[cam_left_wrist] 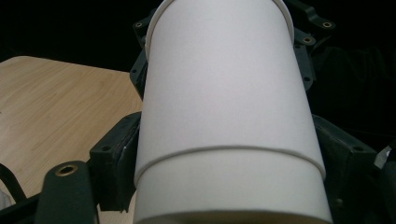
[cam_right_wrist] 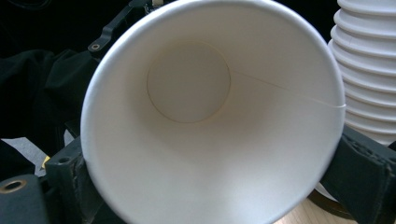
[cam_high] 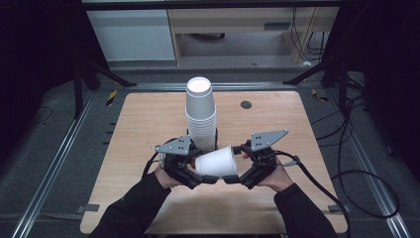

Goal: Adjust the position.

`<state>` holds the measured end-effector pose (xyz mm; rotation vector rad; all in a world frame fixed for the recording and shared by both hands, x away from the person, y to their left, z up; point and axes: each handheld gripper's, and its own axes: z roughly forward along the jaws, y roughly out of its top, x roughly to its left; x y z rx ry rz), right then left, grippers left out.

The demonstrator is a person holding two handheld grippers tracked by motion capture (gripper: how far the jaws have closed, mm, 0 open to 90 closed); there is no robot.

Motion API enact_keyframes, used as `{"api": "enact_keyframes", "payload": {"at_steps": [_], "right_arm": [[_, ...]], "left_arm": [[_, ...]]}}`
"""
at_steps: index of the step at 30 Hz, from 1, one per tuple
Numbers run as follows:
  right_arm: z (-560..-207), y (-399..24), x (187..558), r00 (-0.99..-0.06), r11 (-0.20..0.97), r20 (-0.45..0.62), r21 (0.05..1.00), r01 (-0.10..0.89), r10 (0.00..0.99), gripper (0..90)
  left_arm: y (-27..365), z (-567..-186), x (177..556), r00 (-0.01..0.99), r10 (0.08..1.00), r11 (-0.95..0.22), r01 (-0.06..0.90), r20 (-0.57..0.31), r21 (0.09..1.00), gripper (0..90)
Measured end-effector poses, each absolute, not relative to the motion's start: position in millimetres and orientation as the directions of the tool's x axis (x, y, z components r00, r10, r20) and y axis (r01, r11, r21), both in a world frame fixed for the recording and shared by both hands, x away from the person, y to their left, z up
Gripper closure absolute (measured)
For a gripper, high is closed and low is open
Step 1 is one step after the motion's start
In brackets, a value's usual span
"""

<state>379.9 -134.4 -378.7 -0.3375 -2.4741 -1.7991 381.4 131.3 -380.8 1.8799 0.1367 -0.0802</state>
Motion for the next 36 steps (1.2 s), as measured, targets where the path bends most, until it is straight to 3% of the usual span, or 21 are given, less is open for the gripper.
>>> {"api": "enact_keyframes", "payload": {"at_steps": [36], "right_arm": [[-376.3, -143.3, 382.7, -0.967, 0.297, 0.180, 0.927, 0.228, 0.182, 8.0]], "left_arm": [[143.2, -383.9, 380.7, 0.991, 0.085, -0.337, 0.127, -0.104, 0.933, 16.2]]}}
